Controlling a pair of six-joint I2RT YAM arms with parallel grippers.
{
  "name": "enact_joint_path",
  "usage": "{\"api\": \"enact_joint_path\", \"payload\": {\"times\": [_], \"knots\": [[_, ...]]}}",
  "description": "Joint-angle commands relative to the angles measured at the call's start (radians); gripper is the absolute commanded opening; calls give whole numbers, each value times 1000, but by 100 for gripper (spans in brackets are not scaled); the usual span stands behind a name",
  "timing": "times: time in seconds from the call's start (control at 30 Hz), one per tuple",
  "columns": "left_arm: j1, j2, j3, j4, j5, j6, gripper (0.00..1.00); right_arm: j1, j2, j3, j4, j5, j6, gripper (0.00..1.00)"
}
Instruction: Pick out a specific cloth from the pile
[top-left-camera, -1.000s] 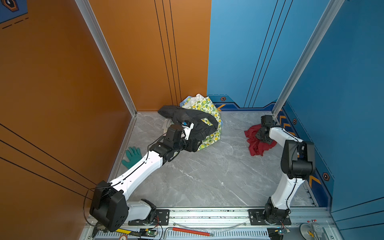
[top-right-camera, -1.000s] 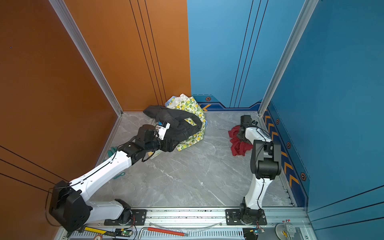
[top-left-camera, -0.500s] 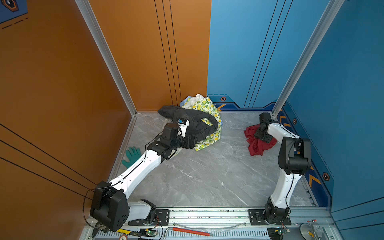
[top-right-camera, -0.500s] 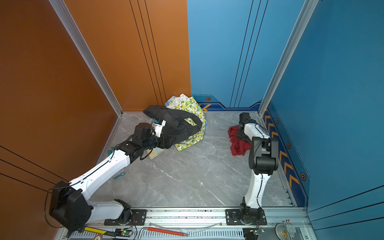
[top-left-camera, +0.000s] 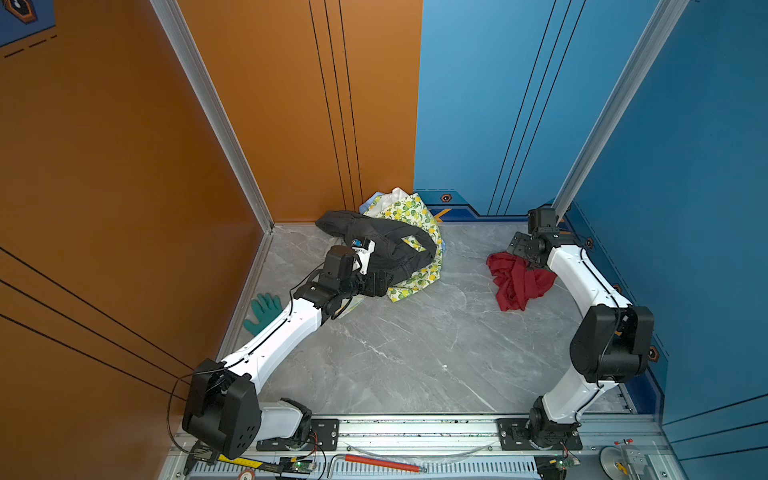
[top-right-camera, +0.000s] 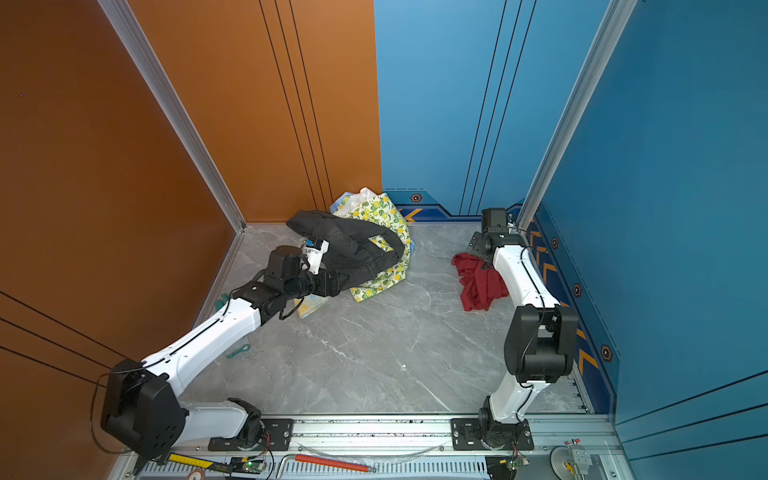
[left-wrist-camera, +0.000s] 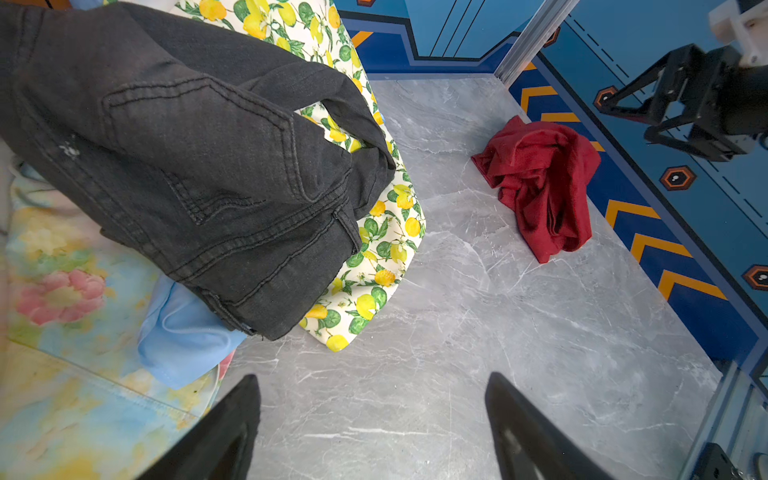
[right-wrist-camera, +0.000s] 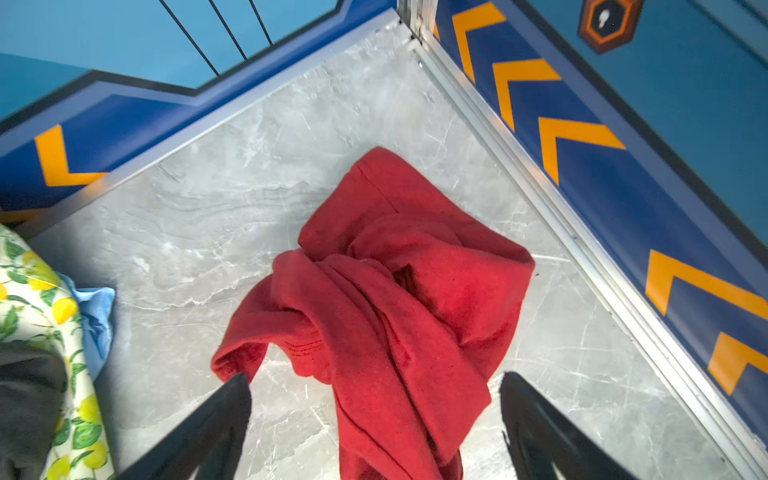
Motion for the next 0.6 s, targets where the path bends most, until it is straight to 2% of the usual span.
{"api": "enact_joint_path", "payload": {"times": [0.0,0.03,0.13,0.23,0.37,0.5,0.57], "knots": [[23,4,-22,23,-52,-3,85,13,-94,-67,74,-2,-22,97],[31,1,-27,27,-65,-5,94,15,-122,-91,102,-7,-24,97],[62,-17,-50,49,-109,-10,100,30,-217,-193,212,-11,-62,99],[97,-43,-80,79,-169,-7,98,52,-307,-288,302,7,-122,100],[145,-89,-137,124,-301,-2,98,83,-441,-455,468,32,-195,100],[181,-121,-201,175,-484,9,98,131,-538,-609,603,78,-288,100],[194,-122,-227,177,-614,23,98,154,-593,-696,671,116,-307,100]]}}
